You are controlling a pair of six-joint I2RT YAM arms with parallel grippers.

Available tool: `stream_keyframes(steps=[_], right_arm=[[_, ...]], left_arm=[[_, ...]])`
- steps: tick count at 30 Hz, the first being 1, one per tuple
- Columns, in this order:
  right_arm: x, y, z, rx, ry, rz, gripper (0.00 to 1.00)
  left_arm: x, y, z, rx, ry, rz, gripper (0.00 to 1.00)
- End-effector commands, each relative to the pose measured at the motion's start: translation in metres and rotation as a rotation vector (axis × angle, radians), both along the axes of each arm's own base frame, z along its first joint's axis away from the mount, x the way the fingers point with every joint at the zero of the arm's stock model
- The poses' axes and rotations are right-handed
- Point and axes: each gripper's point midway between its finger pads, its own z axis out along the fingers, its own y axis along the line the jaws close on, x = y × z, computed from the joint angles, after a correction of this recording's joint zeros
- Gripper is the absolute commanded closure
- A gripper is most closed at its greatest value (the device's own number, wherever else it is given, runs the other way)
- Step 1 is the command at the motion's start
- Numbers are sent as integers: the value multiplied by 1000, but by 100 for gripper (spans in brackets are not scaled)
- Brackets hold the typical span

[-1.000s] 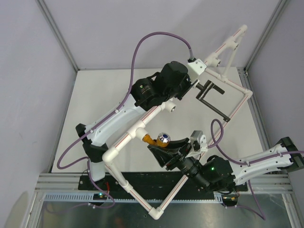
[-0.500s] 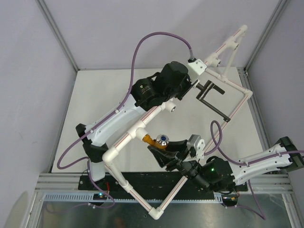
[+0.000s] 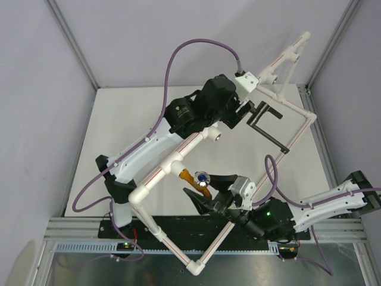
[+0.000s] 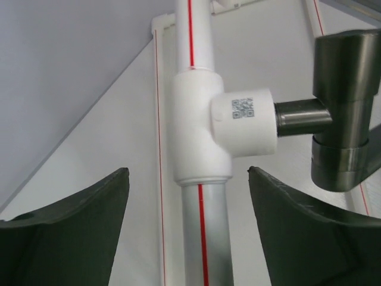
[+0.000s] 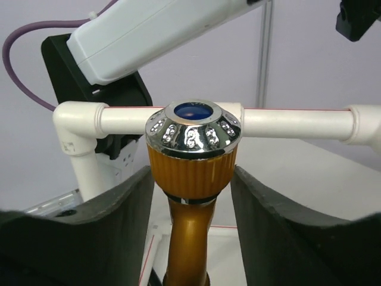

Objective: Install the water faucets
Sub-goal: Screw the water faucet onto the adaptor, then move the adaptor to the center of the board.

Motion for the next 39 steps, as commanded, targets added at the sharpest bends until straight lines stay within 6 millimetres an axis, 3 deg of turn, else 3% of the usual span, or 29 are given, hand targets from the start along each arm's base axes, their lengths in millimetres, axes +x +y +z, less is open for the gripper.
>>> stream_keyframes(steps=[1,2,3,6,12,20,31,39], right_arm=[[-1,-12,23,59,-18,13,29],[-1,-12,24,63,-21,15,15],[-1,-13,26,65,-27,14,8],[-1,-16,30,75,-43,10,1],[-1,-22,34,68,-65,4,1],[-11,-29,38,29,-127,29,1],[-25,-39,44,-4,-215,111,1],[-25,-56,52,33,-213,159,1]], left_arm=[[1,59,-144,523,254,96,7],[4,59,-138,514,236,112,4],[5,59,-132,505,219,125,2],[10,62,-107,479,143,177,1],[9,70,-56,360,69,219,0],[-20,67,26,71,45,103,0],[-57,105,118,-184,-67,38,0],[-86,141,170,-362,-135,17,0]])
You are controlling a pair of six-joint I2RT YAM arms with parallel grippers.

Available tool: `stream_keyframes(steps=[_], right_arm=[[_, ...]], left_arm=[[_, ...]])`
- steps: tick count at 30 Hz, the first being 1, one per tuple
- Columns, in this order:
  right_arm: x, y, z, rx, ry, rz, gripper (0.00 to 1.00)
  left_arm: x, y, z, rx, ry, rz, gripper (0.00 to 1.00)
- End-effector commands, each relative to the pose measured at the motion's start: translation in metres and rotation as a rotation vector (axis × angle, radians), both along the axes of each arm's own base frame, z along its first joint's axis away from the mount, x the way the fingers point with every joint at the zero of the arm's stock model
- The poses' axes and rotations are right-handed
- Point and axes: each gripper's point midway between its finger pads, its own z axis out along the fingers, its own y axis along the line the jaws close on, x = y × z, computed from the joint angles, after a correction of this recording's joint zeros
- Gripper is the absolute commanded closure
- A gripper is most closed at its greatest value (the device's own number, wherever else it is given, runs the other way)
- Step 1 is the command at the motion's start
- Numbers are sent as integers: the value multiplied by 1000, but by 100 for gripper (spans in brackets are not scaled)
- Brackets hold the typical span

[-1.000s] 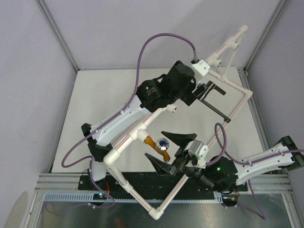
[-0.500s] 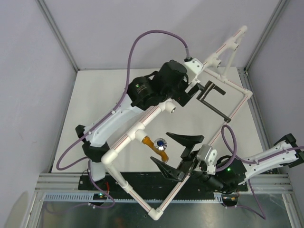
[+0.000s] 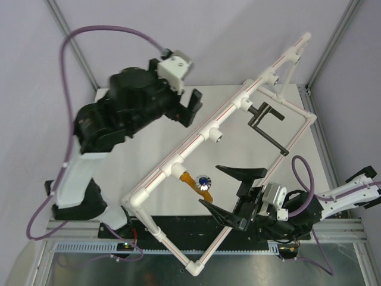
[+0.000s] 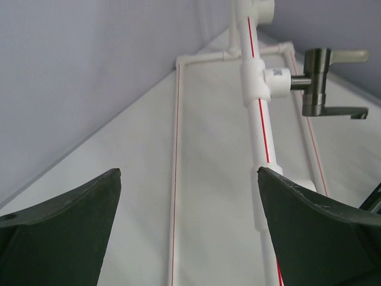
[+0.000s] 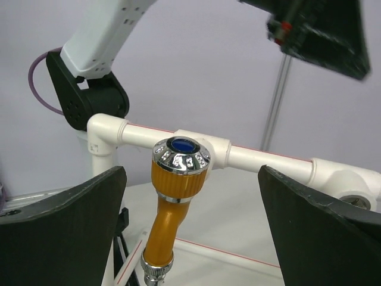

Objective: Install the water faucets
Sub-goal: Move the adaptor to the center of the board.

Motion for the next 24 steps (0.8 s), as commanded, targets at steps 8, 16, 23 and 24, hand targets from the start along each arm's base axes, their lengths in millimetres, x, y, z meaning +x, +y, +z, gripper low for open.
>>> stream_keyframes(steps=[8,16,23,24], right_arm=[[16,-54,32,144,71,36,1],[76,-106,32,139,234,-261,1],[87,-104,32,-137,225,-318,1],[86,-102,32,-201,199,-313,1]], left_arm=[[-49,83,48,-275,-67,48,1],[-77,146,-19,-370,27,176,0],[-90,166,-46,-444,73,209,0],[-91,169,-45,-455,74,210,0]])
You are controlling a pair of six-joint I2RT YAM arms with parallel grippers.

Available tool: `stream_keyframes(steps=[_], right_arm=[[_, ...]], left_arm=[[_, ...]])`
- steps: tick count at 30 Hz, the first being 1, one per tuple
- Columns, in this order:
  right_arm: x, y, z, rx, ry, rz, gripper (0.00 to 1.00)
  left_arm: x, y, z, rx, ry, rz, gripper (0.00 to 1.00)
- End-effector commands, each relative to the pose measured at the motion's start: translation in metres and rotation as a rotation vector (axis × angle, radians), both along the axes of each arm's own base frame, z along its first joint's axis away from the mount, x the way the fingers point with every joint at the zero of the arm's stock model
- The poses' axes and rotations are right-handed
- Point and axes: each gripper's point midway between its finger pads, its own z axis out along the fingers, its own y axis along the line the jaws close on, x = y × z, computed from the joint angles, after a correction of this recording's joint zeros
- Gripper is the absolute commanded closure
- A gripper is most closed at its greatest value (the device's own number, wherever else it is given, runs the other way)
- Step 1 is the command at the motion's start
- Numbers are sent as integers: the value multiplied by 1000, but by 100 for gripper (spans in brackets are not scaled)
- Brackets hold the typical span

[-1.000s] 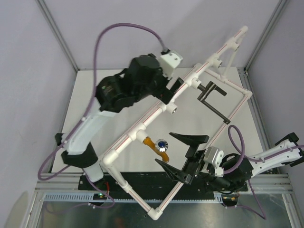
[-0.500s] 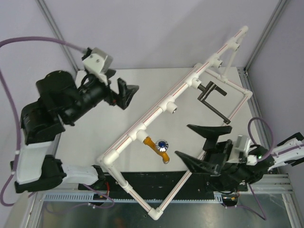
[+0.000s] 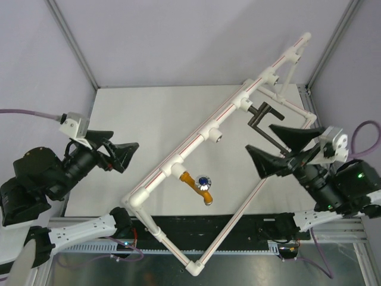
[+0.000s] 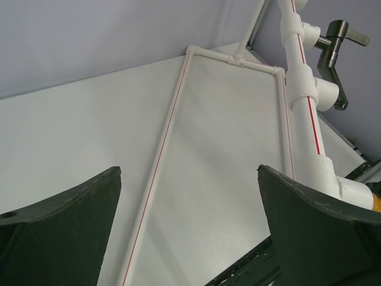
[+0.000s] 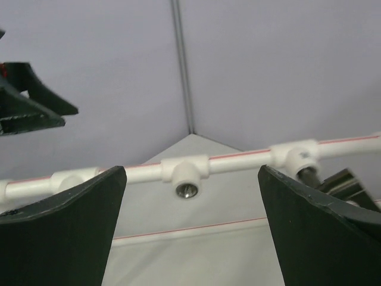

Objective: Install the water faucets
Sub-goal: Move the adaptor to the center of the board.

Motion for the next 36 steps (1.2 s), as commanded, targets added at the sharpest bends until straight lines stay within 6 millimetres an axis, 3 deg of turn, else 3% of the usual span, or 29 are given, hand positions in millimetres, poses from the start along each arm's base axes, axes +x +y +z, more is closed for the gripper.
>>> stream_keyframes(steps=[1,5,9,14,18,23,29,36], right_arm=[[-2,9,-16,-302,-19,38,1],[-9,18,-16,-486,-89,148,1],[-8,36,-31,-651,-29,277,1],[-10,68,-42,-640,106,477,1],[-2,81,-51,-630,231,524,1],[13,93,-69,-630,354,522,1],[46,93,-81,-594,475,420,1],[66,83,-81,-579,527,295,1]], left_arm=[[2,2,4,-105,22,45,0],[-3,5,-4,-151,51,40,0],[-13,10,-15,-217,86,26,0],[-24,22,-23,-301,109,25,0],[-28,29,-27,-331,111,30,0],[-28,27,-30,-309,111,26,0],[-24,22,-34,-279,117,26,0],[-24,22,-35,-272,114,29,0]])
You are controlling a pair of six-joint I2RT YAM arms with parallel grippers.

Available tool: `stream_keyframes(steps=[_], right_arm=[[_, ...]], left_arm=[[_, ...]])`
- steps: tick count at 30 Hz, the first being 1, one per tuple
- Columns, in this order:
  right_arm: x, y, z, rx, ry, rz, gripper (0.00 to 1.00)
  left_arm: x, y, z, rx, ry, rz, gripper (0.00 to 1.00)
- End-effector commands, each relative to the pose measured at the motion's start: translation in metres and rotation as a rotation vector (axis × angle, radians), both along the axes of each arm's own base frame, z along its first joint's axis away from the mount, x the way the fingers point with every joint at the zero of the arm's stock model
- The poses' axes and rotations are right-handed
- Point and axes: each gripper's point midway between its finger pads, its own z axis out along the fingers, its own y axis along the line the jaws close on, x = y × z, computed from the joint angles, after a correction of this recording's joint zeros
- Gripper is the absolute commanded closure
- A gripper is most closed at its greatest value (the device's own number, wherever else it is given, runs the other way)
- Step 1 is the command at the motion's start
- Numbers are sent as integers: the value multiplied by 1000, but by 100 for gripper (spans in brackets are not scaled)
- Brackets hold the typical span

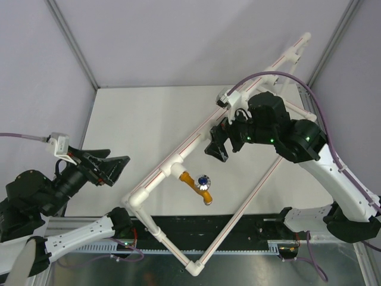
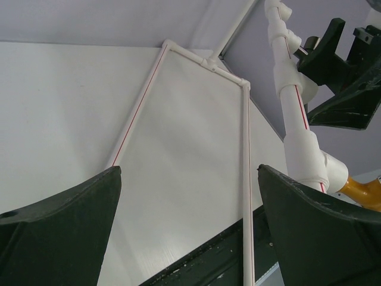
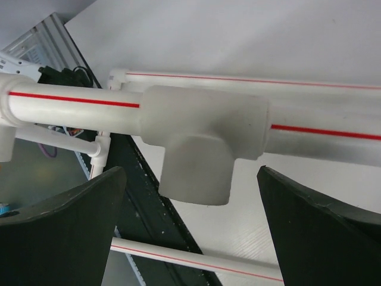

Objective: Install the water faucets
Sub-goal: Move the adaptor to the center of the board.

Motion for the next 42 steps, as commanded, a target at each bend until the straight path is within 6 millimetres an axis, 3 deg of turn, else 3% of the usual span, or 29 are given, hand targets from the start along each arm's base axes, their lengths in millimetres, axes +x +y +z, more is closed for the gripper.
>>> stream_keyframes(steps=[1,7,13,15,19,21,22,23,26,30,42], right_arm=[[4,-13,19,34,-2,-89,1],[15,-5,4,-5,29,-100,1],[36,1,7,27,-9,-172,0],[38,2,6,37,-14,-179,6],[40,4,4,58,-16,-185,26],[43,5,4,63,-19,-200,62],[46,4,5,65,-25,-216,76],[49,4,6,66,-34,-225,84],[64,-3,10,68,-74,-303,94],[91,-18,24,117,-121,-444,100],[156,-39,75,278,-250,-707,100]], left_arm=[[5,-5,1,-4,6,10,0],[7,-10,-2,13,15,5,0],[6,-7,0,4,12,13,0],[6,-6,1,0,10,17,0],[7,-5,0,0,9,22,0],[7,-5,0,3,9,23,0],[7,-5,0,3,10,22,0],[7,-5,0,3,10,22,0],[7,-3,1,0,6,28,0],[7,7,6,-24,-8,61,0],[2,59,34,-123,-86,208,0]])
